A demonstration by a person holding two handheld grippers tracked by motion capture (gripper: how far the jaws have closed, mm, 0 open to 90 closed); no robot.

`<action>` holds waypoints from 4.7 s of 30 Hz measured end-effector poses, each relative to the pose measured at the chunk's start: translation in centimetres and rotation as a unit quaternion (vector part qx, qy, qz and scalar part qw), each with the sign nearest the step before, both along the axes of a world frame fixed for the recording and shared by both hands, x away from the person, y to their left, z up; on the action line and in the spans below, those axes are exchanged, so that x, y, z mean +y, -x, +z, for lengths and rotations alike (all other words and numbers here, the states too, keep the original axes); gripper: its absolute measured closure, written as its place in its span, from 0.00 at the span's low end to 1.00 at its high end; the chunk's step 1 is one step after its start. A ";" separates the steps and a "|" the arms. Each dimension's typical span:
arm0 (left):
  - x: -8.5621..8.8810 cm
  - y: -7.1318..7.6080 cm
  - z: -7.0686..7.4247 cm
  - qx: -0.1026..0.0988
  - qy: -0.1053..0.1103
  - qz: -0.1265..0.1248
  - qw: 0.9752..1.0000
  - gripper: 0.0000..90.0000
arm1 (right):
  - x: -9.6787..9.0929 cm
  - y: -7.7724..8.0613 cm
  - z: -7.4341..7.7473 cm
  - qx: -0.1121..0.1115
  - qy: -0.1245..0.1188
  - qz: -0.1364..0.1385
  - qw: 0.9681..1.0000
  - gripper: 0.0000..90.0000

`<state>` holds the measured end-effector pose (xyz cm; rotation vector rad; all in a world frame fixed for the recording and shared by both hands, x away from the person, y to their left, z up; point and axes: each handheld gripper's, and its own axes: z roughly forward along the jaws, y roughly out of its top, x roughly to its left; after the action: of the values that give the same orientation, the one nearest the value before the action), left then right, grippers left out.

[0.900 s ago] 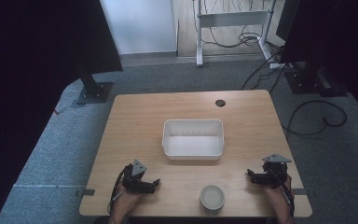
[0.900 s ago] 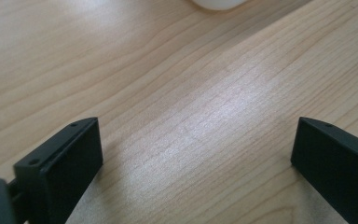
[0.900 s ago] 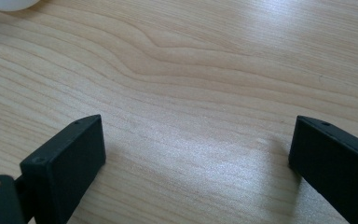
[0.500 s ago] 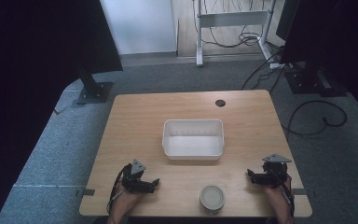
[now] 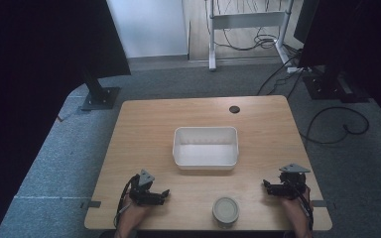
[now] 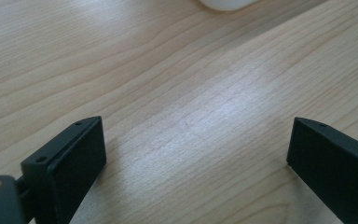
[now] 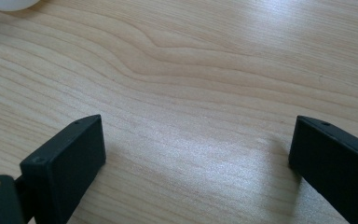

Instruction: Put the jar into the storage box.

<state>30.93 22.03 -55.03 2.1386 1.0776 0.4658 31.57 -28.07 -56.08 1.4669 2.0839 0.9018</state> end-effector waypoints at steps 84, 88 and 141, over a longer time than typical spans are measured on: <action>-11.3 6.9 4.7 -0.032 0.063 -0.264 0.962 0.04 | 0.0 0.0 0.0 0.000 0.000 0.000 1.000 0.04; -12.0 6.9 4.4 -0.030 0.064 -0.273 0.959 0.04 | 0.0 0.0 0.0 0.000 0.000 0.000 1.000 0.04; -18.9 6.9 1.3 -0.036 0.035 -0.307 0.950 0.11 | 0.0 0.0 0.0 0.000 0.000 0.001 1.000 0.03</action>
<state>24.03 3.15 -53.77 2.2274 0.3390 0.1997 31.57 -28.07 -56.08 1.4651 2.0861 0.9029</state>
